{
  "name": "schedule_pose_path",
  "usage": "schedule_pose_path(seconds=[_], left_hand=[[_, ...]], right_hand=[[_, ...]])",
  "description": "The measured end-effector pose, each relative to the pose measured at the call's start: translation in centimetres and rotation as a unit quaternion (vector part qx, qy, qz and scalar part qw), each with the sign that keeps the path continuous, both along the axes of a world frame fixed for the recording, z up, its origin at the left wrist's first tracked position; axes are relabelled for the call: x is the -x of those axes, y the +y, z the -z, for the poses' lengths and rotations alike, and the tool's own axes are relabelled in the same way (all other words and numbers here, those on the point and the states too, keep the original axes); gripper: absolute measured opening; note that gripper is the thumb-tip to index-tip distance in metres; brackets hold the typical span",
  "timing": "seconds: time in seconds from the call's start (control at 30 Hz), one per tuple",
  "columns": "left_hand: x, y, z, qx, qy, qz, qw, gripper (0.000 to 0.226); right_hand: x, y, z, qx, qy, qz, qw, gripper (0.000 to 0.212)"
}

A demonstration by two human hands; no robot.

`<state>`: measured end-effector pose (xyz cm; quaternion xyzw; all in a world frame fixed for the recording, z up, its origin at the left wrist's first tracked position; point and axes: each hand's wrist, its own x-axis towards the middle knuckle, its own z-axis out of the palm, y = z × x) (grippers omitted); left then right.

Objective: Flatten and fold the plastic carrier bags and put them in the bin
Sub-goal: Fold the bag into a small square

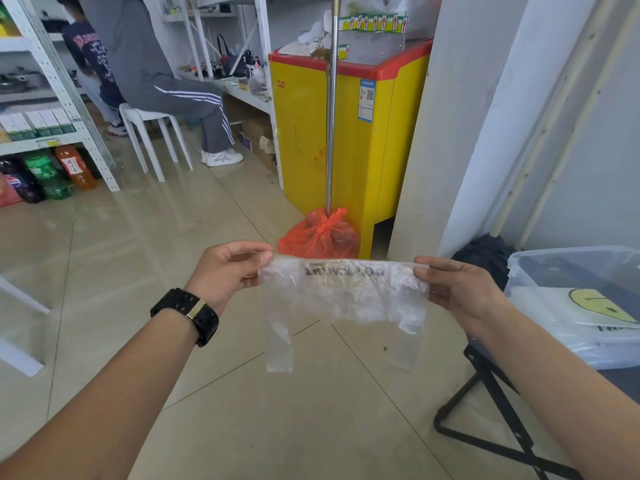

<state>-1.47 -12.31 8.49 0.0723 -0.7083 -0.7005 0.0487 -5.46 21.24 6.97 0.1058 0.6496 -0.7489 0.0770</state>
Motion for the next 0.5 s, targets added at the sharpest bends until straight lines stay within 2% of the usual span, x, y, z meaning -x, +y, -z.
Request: schedule_pose_path(seconds=[0.07,0.17,0.23,0.3,0.43,0.5], left_hand=[[0.0,0.1,-0.1,-0.014,0.013,0.030,0.999,0.028],[0.3,0.0,0.2,0.128,0.042,0.043,0.990,0.035],[0.5,-0.1,0.6,0.219,0.065,0.029,0.973,0.029],[0.7,-0.4,1.0,0.271,0.080,0.021,0.959,0.021],[1.2,-1.0,1.3,0.349,0.089,0.014,0.933,0.011],[1.2,-1.1,1.3,0.365,0.084,0.017,0.927,0.013]], right_hand=[[0.0,0.1,-0.1,-0.015,0.004,-0.004,1.000,0.024],[0.0,0.3,-0.4,-0.071,0.032,-0.015,0.997,0.026],[0.0,0.5,-0.7,-0.159,0.073,-0.026,0.984,0.023],[0.1,0.8,-0.7,-0.237,0.107,-0.034,0.965,0.016],[0.1,1.2,-0.7,-0.288,0.135,-0.066,0.946,0.001],[0.0,1.2,-0.7,-0.292,0.147,-0.068,0.942,0.004]])
